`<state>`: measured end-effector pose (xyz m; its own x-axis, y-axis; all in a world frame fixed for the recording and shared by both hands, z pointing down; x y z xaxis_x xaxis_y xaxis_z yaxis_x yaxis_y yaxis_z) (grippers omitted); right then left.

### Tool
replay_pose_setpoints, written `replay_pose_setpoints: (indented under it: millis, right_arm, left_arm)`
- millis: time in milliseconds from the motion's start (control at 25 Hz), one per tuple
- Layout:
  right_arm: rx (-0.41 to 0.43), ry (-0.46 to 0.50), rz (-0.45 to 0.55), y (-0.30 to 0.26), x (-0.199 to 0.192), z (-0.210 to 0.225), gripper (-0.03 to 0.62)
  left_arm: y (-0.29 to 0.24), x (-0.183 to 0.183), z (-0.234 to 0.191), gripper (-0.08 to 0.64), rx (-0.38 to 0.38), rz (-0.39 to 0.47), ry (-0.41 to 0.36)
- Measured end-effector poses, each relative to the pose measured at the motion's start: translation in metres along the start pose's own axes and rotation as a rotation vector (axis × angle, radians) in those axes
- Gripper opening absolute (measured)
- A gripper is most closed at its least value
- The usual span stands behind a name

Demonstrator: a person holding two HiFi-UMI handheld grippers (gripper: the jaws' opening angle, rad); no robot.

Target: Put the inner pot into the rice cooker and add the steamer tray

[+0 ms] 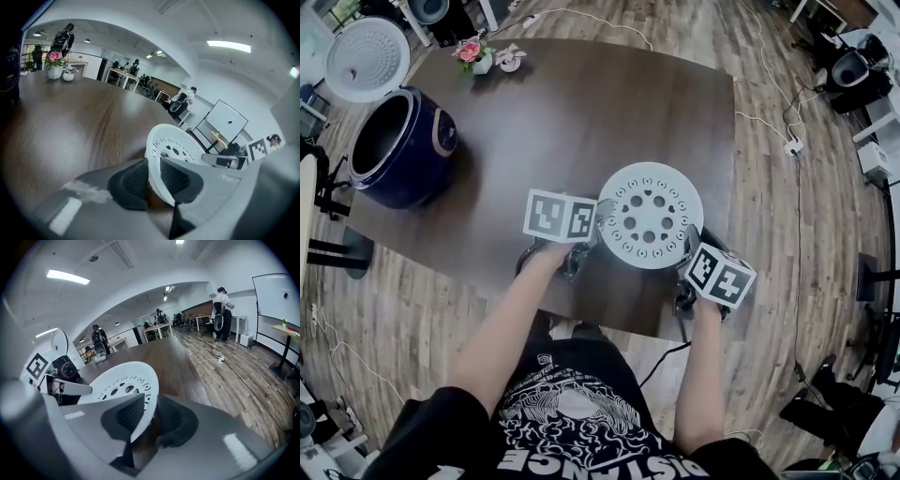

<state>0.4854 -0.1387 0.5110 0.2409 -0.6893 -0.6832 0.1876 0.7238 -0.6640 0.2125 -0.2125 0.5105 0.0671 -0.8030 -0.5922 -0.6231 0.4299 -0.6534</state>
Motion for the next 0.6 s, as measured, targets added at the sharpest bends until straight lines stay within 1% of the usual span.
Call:
replay_pose_setpoints:
  millis: [280, 440, 600]
  right_arm:
    - [0.042, 0.05, 0.041, -0.003, 0.015, -0.025, 0.075]
    - [0.078, 0.083, 0.05, -0.012, 0.024, -0.052, 0.075]
    - [0.135, 0.131, 0.054, -0.024, 0.034, -0.084, 0.075]
  left_arm:
    - [0.028, 0.004, -0.011, 0.08, 0.025, 0.093, 0.034]
    - [0.051, 0.01, -0.028, 0.077, 0.057, 0.141, 0.051]
    - [0.078, 0.012, -0.048, 0.075, 0.097, 0.198, 0.078]
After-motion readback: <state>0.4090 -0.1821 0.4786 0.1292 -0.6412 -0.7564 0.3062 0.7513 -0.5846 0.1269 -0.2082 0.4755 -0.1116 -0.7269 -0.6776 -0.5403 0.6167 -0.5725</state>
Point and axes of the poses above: the fingertips, and each gripper's own axes: y backward along the fingers, z to its right, x out of its top, the point moved 10 cm from there along y, backward along the fingers, and after that the axes turned 1 degree about -z, right-handed, at the moved point
